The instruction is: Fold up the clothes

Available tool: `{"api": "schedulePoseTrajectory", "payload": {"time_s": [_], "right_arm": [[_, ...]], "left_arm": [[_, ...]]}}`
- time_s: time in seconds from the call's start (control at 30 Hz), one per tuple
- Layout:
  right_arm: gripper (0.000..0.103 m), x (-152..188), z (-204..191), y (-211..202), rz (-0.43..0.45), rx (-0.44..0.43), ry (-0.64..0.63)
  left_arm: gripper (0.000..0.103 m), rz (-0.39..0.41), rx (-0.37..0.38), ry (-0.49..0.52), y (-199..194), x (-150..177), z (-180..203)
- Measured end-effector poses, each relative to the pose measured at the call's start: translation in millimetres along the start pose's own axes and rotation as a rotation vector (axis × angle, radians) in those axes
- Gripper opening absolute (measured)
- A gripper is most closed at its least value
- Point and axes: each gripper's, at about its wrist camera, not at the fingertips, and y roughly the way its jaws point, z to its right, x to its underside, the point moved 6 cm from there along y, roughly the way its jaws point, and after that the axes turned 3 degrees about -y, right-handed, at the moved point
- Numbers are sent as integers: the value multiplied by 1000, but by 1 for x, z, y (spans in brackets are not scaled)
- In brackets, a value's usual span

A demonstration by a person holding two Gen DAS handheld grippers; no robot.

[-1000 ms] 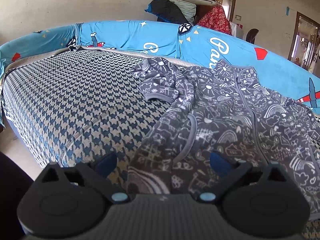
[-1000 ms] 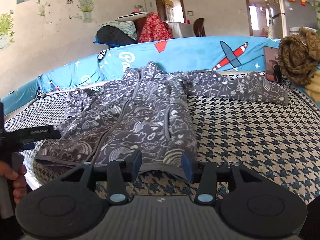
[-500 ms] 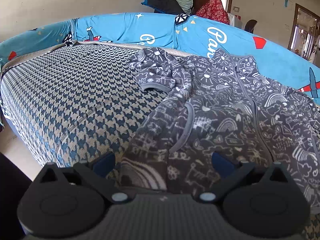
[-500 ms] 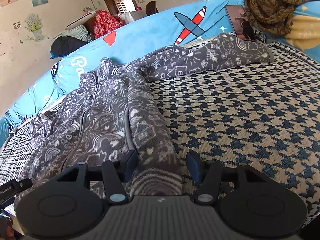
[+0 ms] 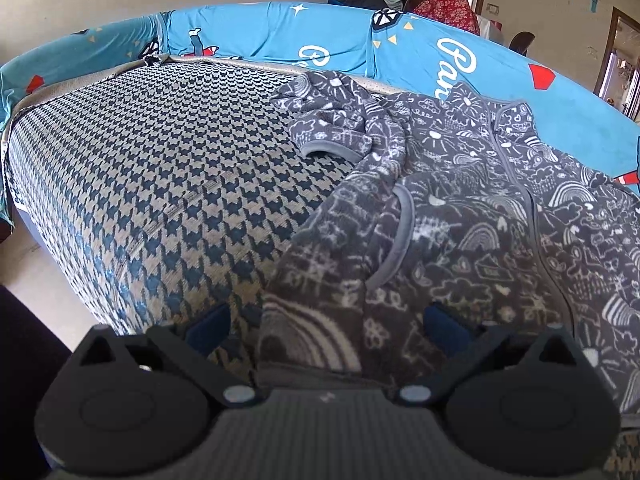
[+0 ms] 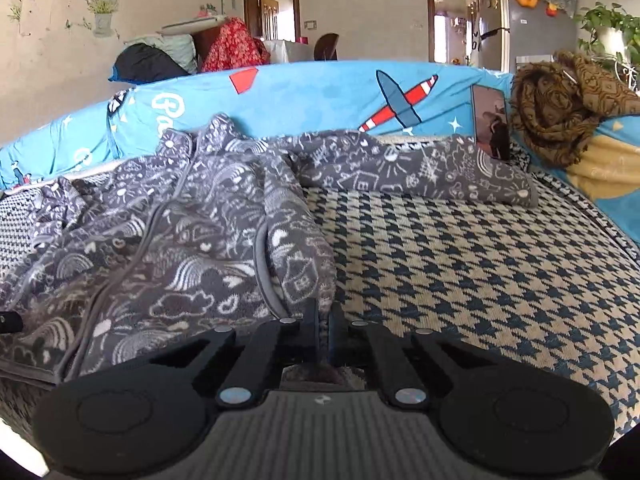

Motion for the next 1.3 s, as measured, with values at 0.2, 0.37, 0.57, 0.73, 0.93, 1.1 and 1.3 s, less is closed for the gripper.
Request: {"api": "schedulePoseTrajectory", "payload": {"time_s": [0.2, 0.37, 0.57, 0.73, 0.93, 1.1, 1.3], "right_arm": [[3, 3, 1, -2, -21, 34, 1], [13, 3, 13, -8, -36, 16, 100], [19, -8, 14, -20, 14, -3, 119], [25, -21, 14, -15, -4, -89, 145], [29, -38, 13, 0, -45, -163, 124], [43, -63, 16, 22, -72, -225, 50], [46, -76, 25, 54, -142, -253, 65]], "left_arm": [[103, 43, -38, -8, -7, -5, -4], [103, 56, -25, -20, -10, -9, -3], [103, 65, -6, -35, -13, -14, -1], [103, 44, 18, -60, -10, -20, -2], [103, 44, 19, -62, -7, -37, -5], [103, 50, 32, -43, -1, -61, -3], [103, 8, 50, 31, 18, -85, 8]]}}
